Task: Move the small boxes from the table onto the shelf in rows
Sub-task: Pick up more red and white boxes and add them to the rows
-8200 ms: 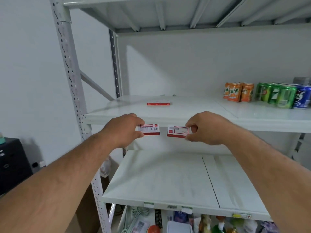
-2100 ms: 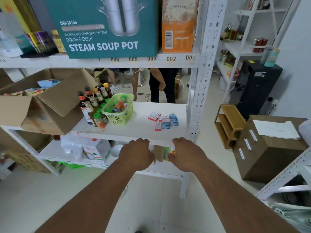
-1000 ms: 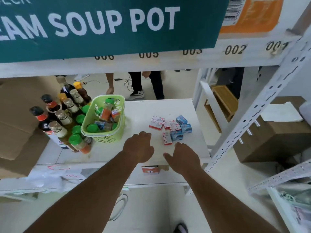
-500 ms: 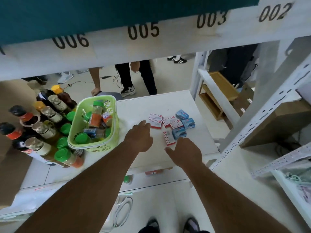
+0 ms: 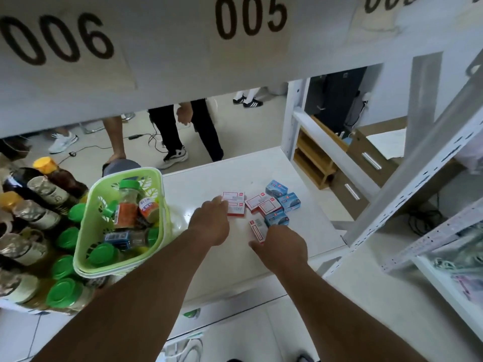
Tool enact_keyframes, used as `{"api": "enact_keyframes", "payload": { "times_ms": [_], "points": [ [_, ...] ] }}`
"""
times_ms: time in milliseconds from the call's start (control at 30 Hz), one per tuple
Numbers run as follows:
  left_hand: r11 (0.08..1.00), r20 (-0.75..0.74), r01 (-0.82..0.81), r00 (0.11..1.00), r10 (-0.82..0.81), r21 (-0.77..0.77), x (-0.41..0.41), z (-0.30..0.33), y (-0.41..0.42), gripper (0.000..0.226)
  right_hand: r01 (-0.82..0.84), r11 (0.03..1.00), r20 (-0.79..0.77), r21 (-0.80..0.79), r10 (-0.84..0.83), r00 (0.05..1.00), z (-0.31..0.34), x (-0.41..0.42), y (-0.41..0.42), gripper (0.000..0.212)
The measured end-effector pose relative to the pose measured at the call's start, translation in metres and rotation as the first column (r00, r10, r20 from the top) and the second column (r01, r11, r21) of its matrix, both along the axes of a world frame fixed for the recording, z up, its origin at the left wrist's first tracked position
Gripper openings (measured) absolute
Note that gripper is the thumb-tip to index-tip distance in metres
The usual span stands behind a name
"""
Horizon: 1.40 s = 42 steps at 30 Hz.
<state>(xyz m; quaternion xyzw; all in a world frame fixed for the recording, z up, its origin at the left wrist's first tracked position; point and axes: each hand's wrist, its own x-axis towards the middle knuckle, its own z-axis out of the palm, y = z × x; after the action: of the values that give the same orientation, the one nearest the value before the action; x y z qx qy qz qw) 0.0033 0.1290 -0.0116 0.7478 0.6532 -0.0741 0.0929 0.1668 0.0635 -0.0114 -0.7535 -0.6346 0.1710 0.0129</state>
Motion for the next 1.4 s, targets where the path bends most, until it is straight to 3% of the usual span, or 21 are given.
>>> {"api": "enact_keyframes", "payload": {
  "times_ms": [267, 467, 633, 867, 1400],
  "points": [
    [0.995, 0.013, 0.062, 0.998, -0.063, 0.073, -0.012, -0.015, -0.005, 0.045, 0.047, 0.999, -0.047, 0.011, -0.047, 0.998, -0.008, 0.000, 0.003, 0.035],
    [0.994, 0.130, 0.056, 0.989, -0.067, 0.090, -0.018, -0.018, -0.010, 0.034, 0.070, 0.998, -0.101, -0.001, -0.070, 0.992, -0.014, 0.004, 0.000, 0.040],
    [1.000, 0.202, 0.028, 0.979, -0.028, 0.002, -0.015, -0.016, -0.003, 0.049, 0.056, 0.998, -0.102, -0.013, -0.057, 0.993, -0.017, 0.005, 0.001, 0.041],
    [0.999, 0.308, 0.001, 0.951, 0.013, -0.048, -0.018, -0.008, -0.015, 0.038, 0.028, 0.999, -0.150, -0.018, -0.030, 0.988, -0.014, 0.011, -0.005, 0.041],
    [0.967, 0.380, 0.255, 0.893, -0.242, 0.017, 0.040, 0.081, -0.085, 0.047, 0.113, 0.986, -0.155, 0.122, -0.093, 0.984, 0.069, 0.103, -0.104, 0.036]
  ]
}}
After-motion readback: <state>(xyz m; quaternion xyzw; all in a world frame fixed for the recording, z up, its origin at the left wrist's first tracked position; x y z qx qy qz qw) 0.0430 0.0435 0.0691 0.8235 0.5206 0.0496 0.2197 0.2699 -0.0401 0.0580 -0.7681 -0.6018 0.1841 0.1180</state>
